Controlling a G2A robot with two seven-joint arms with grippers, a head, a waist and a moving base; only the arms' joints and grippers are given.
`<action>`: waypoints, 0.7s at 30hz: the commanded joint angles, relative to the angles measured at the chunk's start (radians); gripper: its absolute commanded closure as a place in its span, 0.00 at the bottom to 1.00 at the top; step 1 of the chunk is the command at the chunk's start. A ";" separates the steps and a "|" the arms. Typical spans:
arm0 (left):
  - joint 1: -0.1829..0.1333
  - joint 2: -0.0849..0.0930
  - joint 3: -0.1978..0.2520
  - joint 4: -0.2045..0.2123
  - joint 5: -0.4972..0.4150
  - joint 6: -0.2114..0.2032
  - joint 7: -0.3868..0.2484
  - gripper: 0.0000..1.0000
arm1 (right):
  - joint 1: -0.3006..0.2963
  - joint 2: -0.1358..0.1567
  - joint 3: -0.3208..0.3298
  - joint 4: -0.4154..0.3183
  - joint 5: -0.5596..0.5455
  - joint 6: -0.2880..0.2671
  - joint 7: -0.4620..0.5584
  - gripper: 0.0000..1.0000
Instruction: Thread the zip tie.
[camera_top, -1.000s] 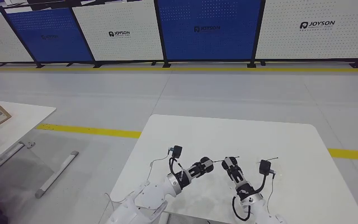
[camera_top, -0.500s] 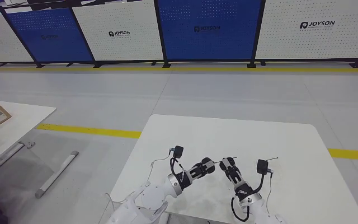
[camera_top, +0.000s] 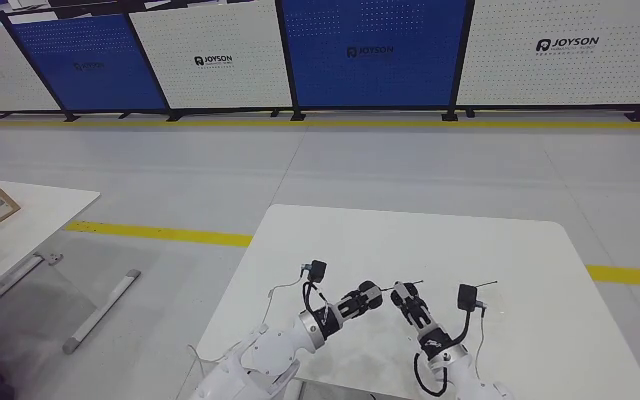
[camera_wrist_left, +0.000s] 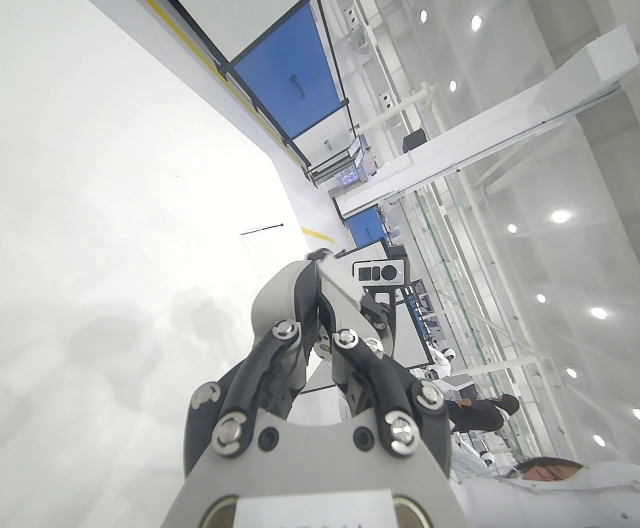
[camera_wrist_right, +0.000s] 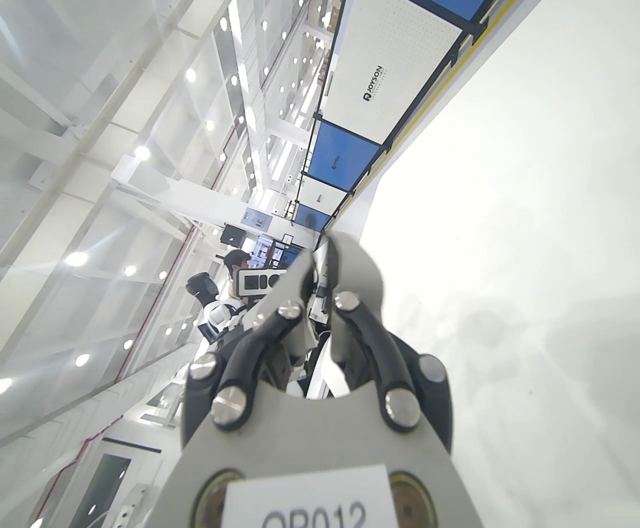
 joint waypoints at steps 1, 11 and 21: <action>-0.002 0.000 0.002 0.003 0.005 0.001 0.003 1.00 | -0.003 0.000 0.003 -0.002 -0.001 -0.005 -0.005 0.60; -0.011 -0.002 0.011 0.011 0.010 0.005 0.003 1.00 | -0.033 0.005 0.029 -0.025 0.003 -0.035 -0.028 0.80; -0.006 -0.001 0.012 0.008 0.022 -0.002 0.001 1.00 | -0.040 0.007 0.036 -0.041 0.001 -0.036 -0.032 1.00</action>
